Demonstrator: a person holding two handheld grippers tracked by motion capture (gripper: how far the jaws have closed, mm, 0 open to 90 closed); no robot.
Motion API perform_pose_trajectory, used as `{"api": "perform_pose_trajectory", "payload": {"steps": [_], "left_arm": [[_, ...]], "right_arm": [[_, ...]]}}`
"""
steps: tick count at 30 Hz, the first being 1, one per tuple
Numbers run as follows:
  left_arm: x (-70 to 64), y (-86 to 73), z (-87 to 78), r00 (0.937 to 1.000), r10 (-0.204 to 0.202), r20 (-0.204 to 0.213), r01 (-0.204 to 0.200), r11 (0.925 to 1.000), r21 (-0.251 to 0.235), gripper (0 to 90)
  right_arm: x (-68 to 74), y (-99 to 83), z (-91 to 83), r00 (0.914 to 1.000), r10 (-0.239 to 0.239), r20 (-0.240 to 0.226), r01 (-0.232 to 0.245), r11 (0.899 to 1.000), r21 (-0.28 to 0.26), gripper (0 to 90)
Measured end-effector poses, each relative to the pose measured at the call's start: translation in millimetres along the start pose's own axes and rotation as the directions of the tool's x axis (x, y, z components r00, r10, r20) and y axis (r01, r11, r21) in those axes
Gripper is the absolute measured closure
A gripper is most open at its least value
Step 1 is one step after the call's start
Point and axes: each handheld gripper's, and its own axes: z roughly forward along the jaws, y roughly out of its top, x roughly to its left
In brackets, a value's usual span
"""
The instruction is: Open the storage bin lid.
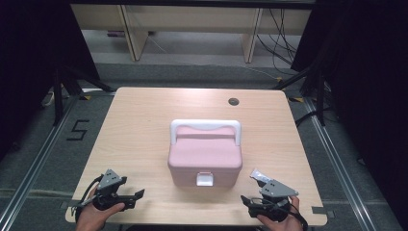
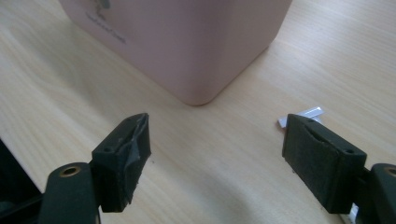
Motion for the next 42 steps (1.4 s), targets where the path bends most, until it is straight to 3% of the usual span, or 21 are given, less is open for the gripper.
{"api": "perform_pose_trajectory", "payload": {"steps": [1, 2, 4, 5, 8, 10, 11, 13, 15, 18, 25, 27, 29, 30, 31, 33, 34, 37, 38, 40, 42], "left_arm": [[-2.2, 2.1, 1.2, 0.9995, -0.026, 0.016, 0.027, 0.9993, -0.026, 14.7], [-1.7, 2.9, 0.6, 0.9997, -0.016, 0.016, 0.017, 0.9997, -0.016, 14.6], [-2.1, 5.1, 2.3, 0.9997, -0.005, 0.025, 0.006, 0.9998, -0.018, 14.6], [-3.9, 6.9, 3.9, 0.999, -0.022, 0.038, 0.023, 0.9995, -0.023, 14.6], [-6.2, 15.2, 4.7, 0.9981, -0.015, 0.061, 0.017, 0.999, -0.042, 14.6], [-5.8, 22.9, 1.3, 0.9978, 0.01, 0.066, -0.008, 0.9994, -0.033, 14.6], [-7.5, 26.8, 1.7, 0.9969, -0.006, 0.079, 0.011, 0.998, -0.062, 14.6], [-6.9, 36.5, -2.7, 0.9961, 0.026, 0.084, -0.021, 0.9981, -0.058, 14.6], [-8.5, 49.2, -3.0, 0.993, 0.027, 0.115, -0.017, 0.9961, -0.086, 15.3], [-9.4, 67.1, -2.9, 0.989, 0.073, 0.129, -0.063, 0.9947, -0.082, 15.2], [-10.5, 108.0, -1.1, 0.9713, 0.152, 0.183, -0.142, 0.9878, -0.064, 15.7], [-10.2, 117.6, -2.5, 0.9609, 0.208, 0.183, -0.205, 0.9782, -0.034, 19.1], [-9.9, 127.0, -4.2, 0.9526, 0.235, 0.193, -0.238, 0.9711, -0.005, 20.0], [-10.4, 131.1, -4.7, 0.9504, 0.238, 0.2, -0.243, 0.9701, -0.003, 20.7], [-12.5, 135.3, -3.8, 0.9526, 0.223, 0.207, -0.225, 0.9743, -0.013, 21.4], [-11.5, 142.1, -4.3, 0.9425, 0.253, 0.219, -0.262, 0.9649, 0.014, 21.8], [-12.5, 144.8, -3.1, 0.9422, 0.25, 0.223, -0.26, 0.9656, 0.013, 21.6], [-12.1, 153.5, -0.8, 0.9321, 0.271, 0.24, -0.29, 0.9561, 0.044, 20.3], [-13.0, 155.6, 0.6, 0.9336, 0.256, 0.251, -0.275, 0.9606, 0.042, 19.9], [-11.9, 162.5, 1.4, 0.9247, 0.283, 0.254, -0.311, 0.9477, 0.074, 18.0], [-12.0, 167.6, 3.2, 0.921, 0.296, 0.253, -0.328, 0.9402, 0.092, 17.3]], "right_arm": [[1.1, -0.3, -0.1, 1.0, -0.009, -0.001, 0.009, 1.0, -0.001, 24.5], [4.1, -1.0, -0.8, 1.0, 0.007, 0.0, -0.007, 1.0, 0.01, 24.5], [3.5, -1.6, -0.3, 0.9999, -0.009, -0.007, 0.01, 1.0, 0.009, 24.6], [3.7, -2.6, 0.0, 0.9999, -0.013, -0.006, 0.013, 1.0, 0.004, 24.6], [4.8, -4.8, -0.1, 0.9998, 0.0, -0.02, 0.0, 1.0, 0.012, 24.6], [5.3, -5.6, -1.3, 0.9999, 0.004, -0.015, -0.004, 1.0, 0.019, 24.7], [4.8, -5.8, -1.0, 0.9999, -0.006, -0.015, 0.006, 1.0, 0.014, 24.7], [6.3, -5.8, -2.2, 0.9997, 0.019, -0.014, -0.019, 1.0, 0.012, 24.9], [4.6, -5.3, -2.3, 0.9998, 0.0, -0.017, 0.0, 1.0, 0.007, 24.9], [4.4, -5.9, -2.9, 0.9999, 0.003, -0.014, -0.003, 1.0, 0.009, 24.9], [3.5, -7.3, -3.4, 0.9998, 0.005, -0.02, -0.004, 1.0, 0.009, 25.0], [2.9, -7.4, -3.4, 0.9998, -0.003, -0.018, 0.003, 1.0, 0.013, 25.0], [3.3, -7.3, -3.9, 0.9998, -0.008, -0.017, 0.008, 1.0, 0.014, 25.0], [3.4, -7.2, -3.9, 0.9998, -0.008, -0.02, 0.008, 1.0, 0.013, 25.0], [3.5, -7.2, -3.7, 0.9997, -0.009, -0.02, 0.01, 1.0, 0.014, 25.0], [3.7, -7.1, -3.5, 0.9996, -0.013, -0.025, 0.014, 1.0, 0.018, 25.0], [4.0, -7.2, -3.3, 0.9996, -0.014, -0.024, 0.014, 1.0, 0.018, 25.0], [3.7, -7.4, -3.2, 0.9996, -0.012, -0.026, 0.013, 1.0, 0.019, 25.1], [3.5, -7.4, -3.2, 0.9996, -0.012, -0.027, 0.012, 1.0, 0.019, 25.1], [3.0, -7.8, -2.7, 0.9993, -0.008, -0.036, 0.009, 1.0, 0.022, 25.1], [2.8, -8.2, -2.9, 0.9996, -0.009, -0.026, 0.01, 1.0, 0.026, 25.1]]}}
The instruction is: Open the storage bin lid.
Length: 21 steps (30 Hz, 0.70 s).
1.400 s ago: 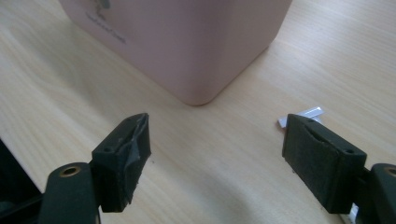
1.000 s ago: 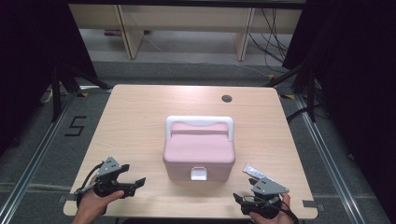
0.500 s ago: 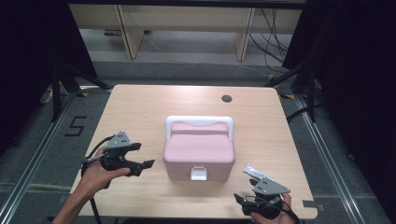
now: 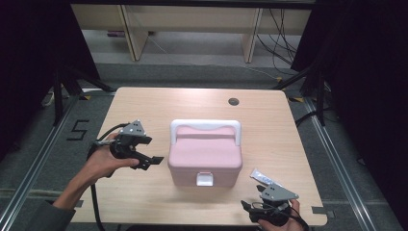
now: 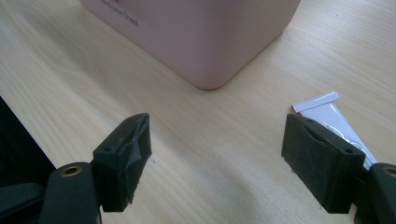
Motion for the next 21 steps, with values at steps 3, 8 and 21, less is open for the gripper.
{"api": "perform_pose_trajectory", "payload": {"steps": [3, 8, 21], "left_arm": [[3.4, 9.2, 0.3, 0.9994, 0.031, -0.015, -0.031, 0.9988, 0.037, 17.3], [9.6, 25.7, 0.0, 0.9994, 0.035, 0.0, -0.035, 0.9972, 0.066, 17.9], [15.7, 80.9, 5.3, 0.993, 0.111, 0.042, -0.115, 0.9837, 0.138, 24.9]], "right_arm": [[-0.1, 0.1, 0.0, 1.0, 0.0, -0.002, 0.0, 1.0, 0.0, 25.1], [-0.7, -0.4, 1.2, 1.0, -0.004, -0.007, 0.004, 1.0, 0.002, 24.9], [-1.7, -1.2, 0.7, 0.9998, 0.014, -0.014, -0.013, 1.0, 0.009, 25.1]]}}
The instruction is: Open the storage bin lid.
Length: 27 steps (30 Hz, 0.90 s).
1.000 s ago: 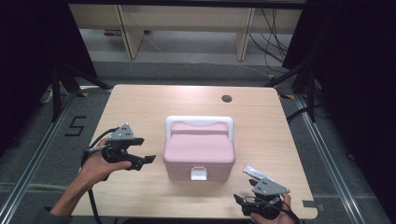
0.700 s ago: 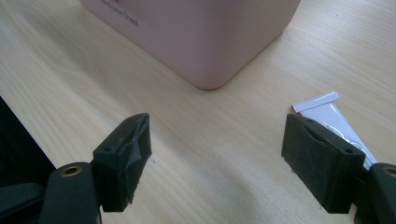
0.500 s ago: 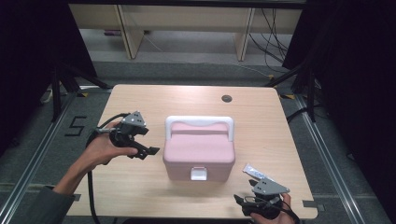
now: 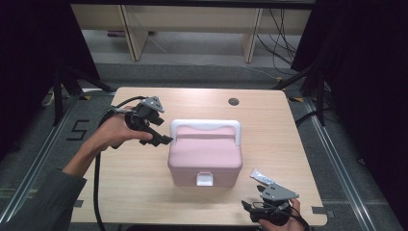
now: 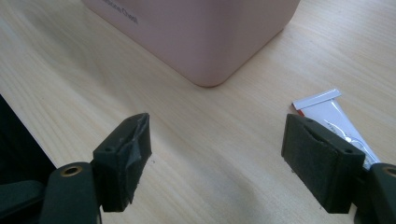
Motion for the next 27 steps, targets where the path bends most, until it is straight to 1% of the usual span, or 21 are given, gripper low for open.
{"api": "perform_pose_trajectory", "payload": {"steps": [1, 2, 3, 5, 6, 7, 8, 9, 10, 11, 13, 14, 17, 18, 19, 21, 22, 23, 24, 26, 27], "left_arm": [[0.8, 3.8, 1.1, 0.9999, 0.016, 0.001, -0.016, 0.9997, 0.016, 25.5], [1.0, 7.0, 2.7, 0.9999, 0.016, 0.005, -0.016, 0.9998, 0.013, 25.6], [1.4, 10.2, 4.3, 0.9999, 0.009, 0.007, -0.009, 1.0, 0.002, 26.0], [3.5, 16.3, 5.5, 1.0, 0.008, -0.003, -0.008, 0.9999, 0.015, 26.1], [6.2, 20.0, 4.4, 0.9994, 0.031, -0.012, -0.03, 0.9988, 0.037, 25.9], [6.5, 21.7, 4.9, 0.9998, 0.019, -0.01, -0.019, 0.9994, 0.03, 25.9], [7.5, 24.1, 4.7, 0.9998, 0.018, -0.005, -0.018, 0.9993, 0.034, 26.0], [9.2, 26.5, 4.3, 0.9994, 0.034, -0.005, -0.033, 0.9985, 0.043, 26.1], [10.0, 29.1, 4.8, 0.9995, 0.032, -0.001, -0.032, 0.9984, 0.048, 26.1], [10.6, 30.5, 5.4, 0.9995, 0.032, 0.002, -0.032, 0.9983, 0.048, 26.1], [12.0, 34.2, 7.0, 0.999, 0.045, 0.001, -0.045, 0.9968, 0.067, 26.4], [12.1, 36.0, 8.0, 0.9989, 0.048, -0.001, -0.047, 0.9961, 0.074, 26.4], [10.8, 40.4, 12.7, 0.9985, 0.055, -0.005, -0.054, 0.9944, 0.09, 26.5], [10.6, 41.9, 14.8, 0.998, 0.063, 0.001, -0.062, 0.9932, 0.098, 26.8], [10.2, 43.4, 17.5, 0.9975, 0.07, 0.006, -0.07, 0.9918, 0.106, 27.3], [9.0, 46.5, 23.4, 0.997, 0.077, 0.003, -0.077, 0.9891, 0.126, 27.7], [9.0, 48.0, 26.3, 0.9964, 0.085, 0.005, -0.085, 0.9871, 0.135, 27.8], [8.5, 49.3, 29.3, 0.9965, 0.083, 0.008, -0.083, 0.9864, 0.142, 27.9], [7.7, 50.4, 31.7, 0.997, 0.077, 0.01, -0.077, 0.9859, 0.148, 28.2], [7.4, 52.8, 35.4, 0.9955, 0.093, 0.017, -0.094, 0.9838, 0.153, 30.5], [7.1, 53.6, 36.8, 0.9954, 0.093, 0.021, -0.096, 0.9833, 0.155, 31.4]], "right_arm": [[-0.4, 0.1, 0.8, 1.0, -0.005, -0.006, 0.005, 1.0, -0.001, 25.1], [-0.9, 0.1, 1.2, 0.9999, -0.016, -0.003, 0.016, 1.0, -0.002, 25.2], [-0.4, 0.0, 1.3, 0.9999, -0.015, -0.005, 0.015, 1.0, 0.001, 25.2], [-0.1, -0.1, 1.0, 0.9997, -0.025, -0.001, 0.025, 1.0, 0.003, 25.3], [0.1, 0.1, 0.8, 0.9998, -0.019, -0.004, 0.019, 1.0, 0.0, 25.3], [-0.5, 0.2, 0.5, 0.9998, -0.019, -0.004, 0.019, 1.0, 0.002, 25.4], [0.4, -0.3, 0.8, 0.9999, 0.003, -0.011, -0.003, 1.0, 0.003, 25.3], [2.2, -0.6, -0.2, 0.9996, 0.026, -0.008, -0.026, 1.0, 0.013, 25.3], [1.7, -0.5, -0.3, 0.9998, 0.02, -0.009, -0.02, 1.0, 0.01, 25.4], [-1.0, 0.1, 0.4, 0.9999, -0.008, -0.013, 0.008, 1.0, 0.002, 25.4], [-1.5, -0.2, 0.5, 0.9999, -0.015, -0.003, 0.015, 1.0, 0.0, 25.3], [0.1, -0.7, 0.5, 0.9999, 0.005, -0.01, -0.005, 1.0, 0.006, 25.3], [0.2, -0.1, 0.9, 0.9999, -0.005, -0.012, 0.005, 1.0, 0.002, 25.3], [1.5, -0.2, 1.0, 0.9998, 0.008, -0.015, -0.008, 1.0, 0.006, 25.3], [-0.2, -0.1, 1.2, 0.9998, -0.017, -0.01, 0.017, 1.0, 0.001, 25.3], [0.1, -0.2, 1.4, 0.9998, -0.011, -0.016, 0.011, 1.0, 0.002, 25.3], [-0.7, 0.0, 1.2, 0.9997, -0.02, -0.011, 0.02, 1.0, -0.002, 25.3], [0.1, -0.4, 0.9, 0.9999, -0.004, -0.013, 0.004, 1.0, 0.004, 25.3], [0.1, -0.5, 0.8, 0.9999, -0.006, -0.012, 0.006, 1.0, 0.004, 25.3], [-0.1, -0.4, 1.1, 0.9999, -0.01, -0.013, 0.01, 1.0, 0.002, 25.3], [0.3, -0.4, 1.1, 0.9999, 0.0, -0.014, 0.0, 1.0, 0.006, 25.3]]}}
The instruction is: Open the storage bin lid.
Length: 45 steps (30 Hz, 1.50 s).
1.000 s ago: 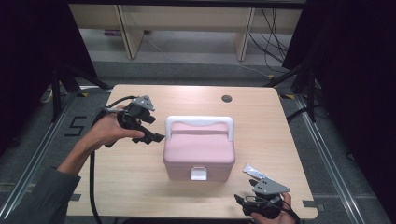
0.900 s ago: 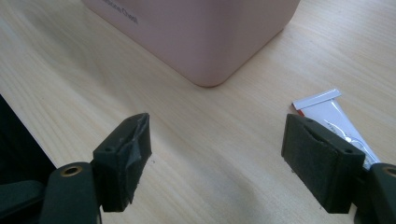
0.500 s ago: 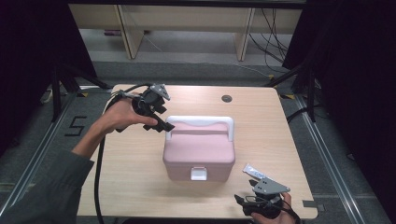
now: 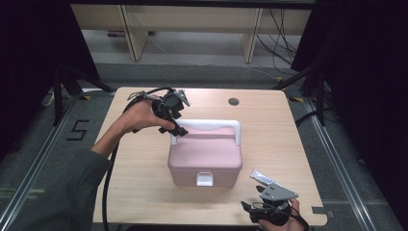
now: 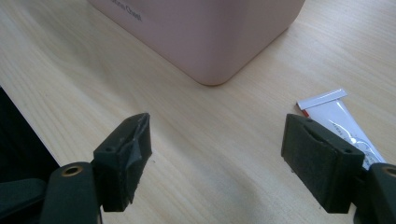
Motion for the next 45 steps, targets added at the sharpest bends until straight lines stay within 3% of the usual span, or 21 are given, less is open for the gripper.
{"api": "perform_pose_trajectory", "payload": {"steps": [3, 5, 8, 11, 14, 16, 19, 20, 27, 28, 30, 32, 33, 35, 37, 40, 42, 45], "left_arm": [[0.4, 2.5, 2.1, 0.9998, 0.016, -0.01, -0.016, 0.9998, 0.015, 35.2], [1.4, 4.5, 2.1, 0.9995, 0.031, -0.008, -0.031, 0.9995, 0.007, 41.8], [1.2, 6.0, 3.5, 0.9989, 0.046, 0.001, -0.046, 0.9988, 0.016, 48.2], [3.0, 7.3, 4.5, 0.9979, 0.064, 0.004, -0.064, 0.9975, 0.031, 55.1], [5.5, 9.1, 5.5, 0.9961, 0.088, 0.007, -0.089, 0.9953, 0.039, 60.8], [5.1, 9.6, 6.4, 0.996, 0.088, 0.018, -0.089, 0.995, 0.046, 65.1], [4.4, 11.7, 5.9, 0.993, 0.117, 0.015, -0.117, 0.9912, 0.061, 66.9], [4.1, 12.0, 5.7, 0.9924, 0.123, 0.014, -0.123, 0.9903, 0.064, 67.2], [-1.5, 15.6, -1.1, 0.985, 0.172, 0.008, -0.172, 0.9819, 0.078, 69.2], [-2.3, 16.0, -1.8, 0.9845, 0.175, 0.006, -0.175, 0.9815, 0.078, 69.4], [-3.1, 16.9, -4.0, 0.9837, 0.18, 0.003, -0.18, 0.9805, 0.08, 69.5], [-3.6, 17.8, -5.9, 0.9836, 0.18, -0.002, -0.18, 0.9808, 0.076, 69.5], [-3.9, 18.3, -7.1, 0.9831, 0.183, -0.001, -0.182, 0.9803, 0.076, 69.6], [-4.3, 19.3, -9.8, 0.9811, 0.193, 0.0, -0.193, 0.9785, 0.073, 69.8], [-3.4, 19.7, -14.4, 0.9826, 0.186, -0.001, -0.185, 0.9805, 0.065, 69.9], [-0.5, 22.0, -22.0, 0.984, 0.178, -0.008, -0.177, 0.983, 0.047, 69.9], [0.5, 24.6, -26.3, 0.9846, 0.175, -0.012, -0.174, 0.984, 0.039, 69.9], [2.0, 27.3, -30.3, 0.9854, 0.169, -0.019, -0.169, 0.9851, 0.035, 69.9]], "right_arm": [[1.4, -0.6, -0.2, 0.9999, 0.016, -0.005, -0.016, 1.0, 0.007, 25.6], [-1.3, 0.0, 0.6, 0.9997, -0.023, -0.009, 0.023, 1.0, 0.004, 26.2], [0.2, -0.6, 0.4, 0.9999, -0.012, -0.009, 0.012, 1.0, 0.01, 26.2], [-2.0, -0.3, 0.5, 0.9994, -0.034, -0.006, 0.034, 0.999, 0.005, 26.2], [-0.3, -0.7, 0.2, 0.9999, -0.01, -0.007, 0.01, 1.0, 0.013, 26.2], [-1.4, -0.5, 1.0, 0.9995, -0.028, -0.011, 0.028, 1.0, 0.01, 26.4], [-1.7, -0.4, 0.7, 0.9995, -0.029, -0.011, 0.029, 1.0, 0.008, 26.4], [-0.5, -0.7, 0.4, 0.9999, -0.009, -0.01, 0.009, 1.0, 0.013, 26.4], [-0.4, -0.6, 0.5, 0.9998, -0.011, -0.016, 0.011, 1.0, 0.011, 26.7], [-1.0, -0.1, 0.4, 0.9995, -0.029, -0.016, 0.029, 1.0, 0.004, 26.8], [0.6, 0.1, 0.4, 0.9997, -0.011, -0.022, 0.011, 1.0, -0.001, 26.9], [0.5, 0.8, -0.2, 0.9997, -0.013, -0.02, 0.013, 1.0, -0.015, 28.4], [-1.3, 1.7, -0.8, 0.9988, -0.044, -0.019, 0.044, 0.999, -0.027, 32.4], [2.1, 2.3, -2.3, 0.9991, -0.023, -0.035, 0.021, 0.999, -0.04, 36.3], [0.4, 5.2, -4.0, 0.9963, -0.079, -0.033, 0.076, 0.994, -0.082, 42.7], [0.5, 9.4, -8.3, 0.9976, -0.062, -0.032, 0.058, 0.991, -0.123, 47.1], [-3.8, 13.7, -11.9, 0.995, -0.099, -0.018, 0.094, 0.979, -0.181, 50.9], [-6.9, 20.9, -21.6, 0.9973, -0.067, -0.029, 0.057, 0.967, -0.25, 58.4]]}}
